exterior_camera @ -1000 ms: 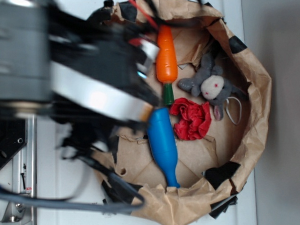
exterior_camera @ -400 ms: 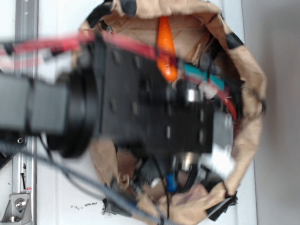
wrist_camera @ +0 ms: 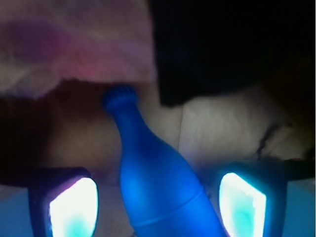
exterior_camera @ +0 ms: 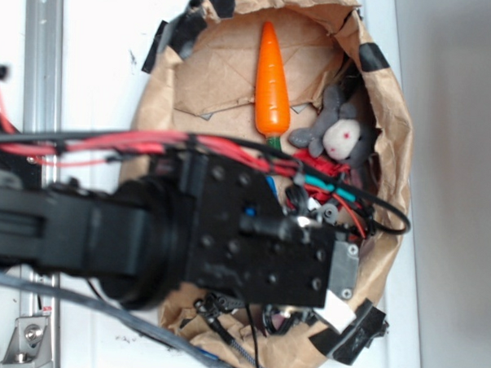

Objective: Grab the blue bottle.

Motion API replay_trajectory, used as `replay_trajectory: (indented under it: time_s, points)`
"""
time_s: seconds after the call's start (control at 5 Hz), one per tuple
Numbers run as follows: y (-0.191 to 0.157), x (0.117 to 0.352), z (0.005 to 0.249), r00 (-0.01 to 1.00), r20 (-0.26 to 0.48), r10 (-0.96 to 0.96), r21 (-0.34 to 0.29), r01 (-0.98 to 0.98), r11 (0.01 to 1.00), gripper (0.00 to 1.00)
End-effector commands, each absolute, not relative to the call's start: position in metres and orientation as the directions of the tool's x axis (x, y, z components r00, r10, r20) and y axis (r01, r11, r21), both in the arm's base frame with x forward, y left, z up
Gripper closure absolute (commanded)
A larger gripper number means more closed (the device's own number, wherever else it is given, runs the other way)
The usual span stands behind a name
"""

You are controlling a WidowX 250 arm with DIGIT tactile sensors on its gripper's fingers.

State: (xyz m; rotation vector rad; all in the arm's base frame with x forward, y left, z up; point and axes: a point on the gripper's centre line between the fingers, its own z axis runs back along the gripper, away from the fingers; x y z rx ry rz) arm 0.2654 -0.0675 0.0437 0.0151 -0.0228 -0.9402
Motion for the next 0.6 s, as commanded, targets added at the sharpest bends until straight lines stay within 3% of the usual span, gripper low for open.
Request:
replay_trajectory:
  time_s: [0.0,0.2,0.4]
  points:
    - [-0.0875,0.2607,0.0420,0.581,-0.051,-0.813,0.053,0.814,0.578,0.00]
    - [-0.0824,0.2631,0.0438,0.632,-0.022,-0.775,0.061,0.774,0.630,1.00]
    - [-0.0795,0.2645,0.0464,0.641,-0.002,-0.768,0.072,0.766,0.639,1.00]
